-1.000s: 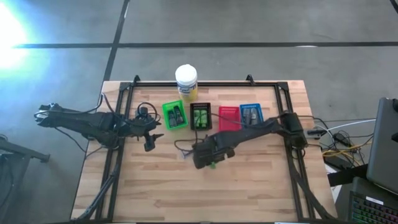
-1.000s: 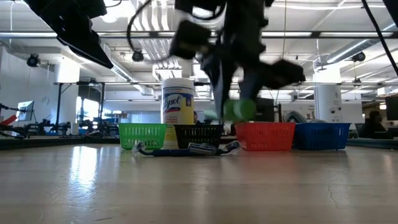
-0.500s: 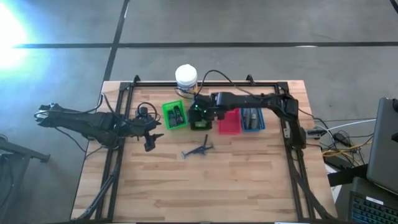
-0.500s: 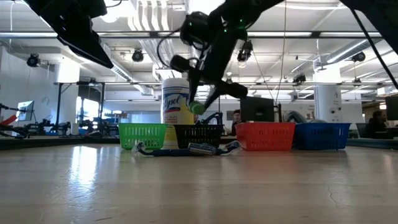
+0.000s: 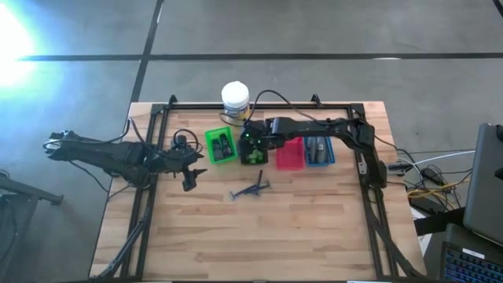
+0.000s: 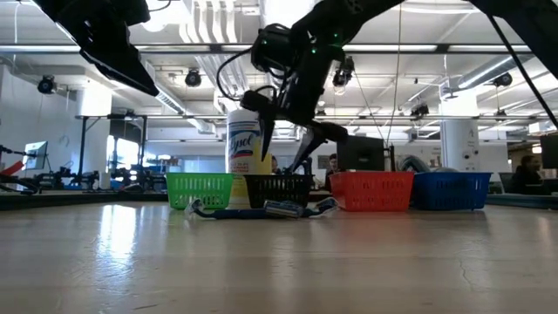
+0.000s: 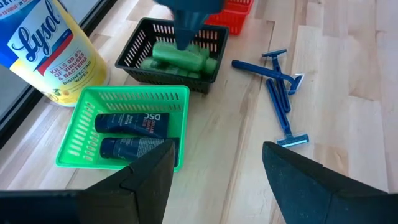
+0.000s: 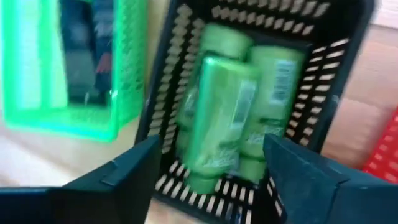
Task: Pick & Place Travel size toiletries
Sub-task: Put the blue shavers into the red bin
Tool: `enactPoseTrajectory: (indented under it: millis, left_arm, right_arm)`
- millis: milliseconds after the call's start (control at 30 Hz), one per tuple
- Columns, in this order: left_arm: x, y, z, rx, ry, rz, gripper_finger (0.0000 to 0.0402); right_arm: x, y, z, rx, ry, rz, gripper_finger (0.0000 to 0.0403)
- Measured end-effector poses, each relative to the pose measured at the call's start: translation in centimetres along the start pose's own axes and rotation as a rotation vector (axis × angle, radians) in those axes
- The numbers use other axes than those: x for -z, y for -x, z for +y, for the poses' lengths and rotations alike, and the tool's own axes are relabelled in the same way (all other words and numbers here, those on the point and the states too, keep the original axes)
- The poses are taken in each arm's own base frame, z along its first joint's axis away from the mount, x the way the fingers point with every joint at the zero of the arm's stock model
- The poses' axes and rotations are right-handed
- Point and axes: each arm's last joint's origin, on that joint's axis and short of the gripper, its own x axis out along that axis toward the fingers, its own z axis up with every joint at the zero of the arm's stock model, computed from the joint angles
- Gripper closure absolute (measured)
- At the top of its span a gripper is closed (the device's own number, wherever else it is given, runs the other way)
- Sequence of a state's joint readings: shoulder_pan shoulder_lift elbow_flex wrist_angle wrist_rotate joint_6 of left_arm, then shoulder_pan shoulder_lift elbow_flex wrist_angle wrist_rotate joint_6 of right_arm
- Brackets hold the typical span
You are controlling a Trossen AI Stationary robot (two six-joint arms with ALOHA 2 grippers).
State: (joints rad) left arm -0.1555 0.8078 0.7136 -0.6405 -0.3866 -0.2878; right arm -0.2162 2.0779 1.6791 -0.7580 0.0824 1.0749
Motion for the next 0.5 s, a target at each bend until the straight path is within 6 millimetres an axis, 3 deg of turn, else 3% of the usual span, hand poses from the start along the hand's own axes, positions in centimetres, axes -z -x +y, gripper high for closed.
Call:
enactPoseTrajectory:
  millis: [133, 267, 400, 500]
  left_arm:
    - [0.0, 0.0, -0.1, 0.019, 0.000, 0.006, 0.0154]
    - [0.0, 0.0, -0.1, 0.034, 0.002, 0.010, 0.0154]
    - [0.0, 0.0, -0.1, 0.036, 0.002, 0.010, 0.0154]
    - [0.0, 0.0, -0.1, 0.036, 0.003, 0.010, 0.0154]
  right_arm:
    - [2.0, 1.3, 0.9, -0.026, 0.223, 0.039, 0.0099]
    - [6.0, 2.5, 1.6, -0.020, 0.575, 0.155, 0.0091]
    - [10.0, 3.2, 2.6, -0.092, 0.883, 0.254, 0.0106]
    - [11.7, 3.2, 4.0, -0.176, 1.049, 0.174, 0.0126]
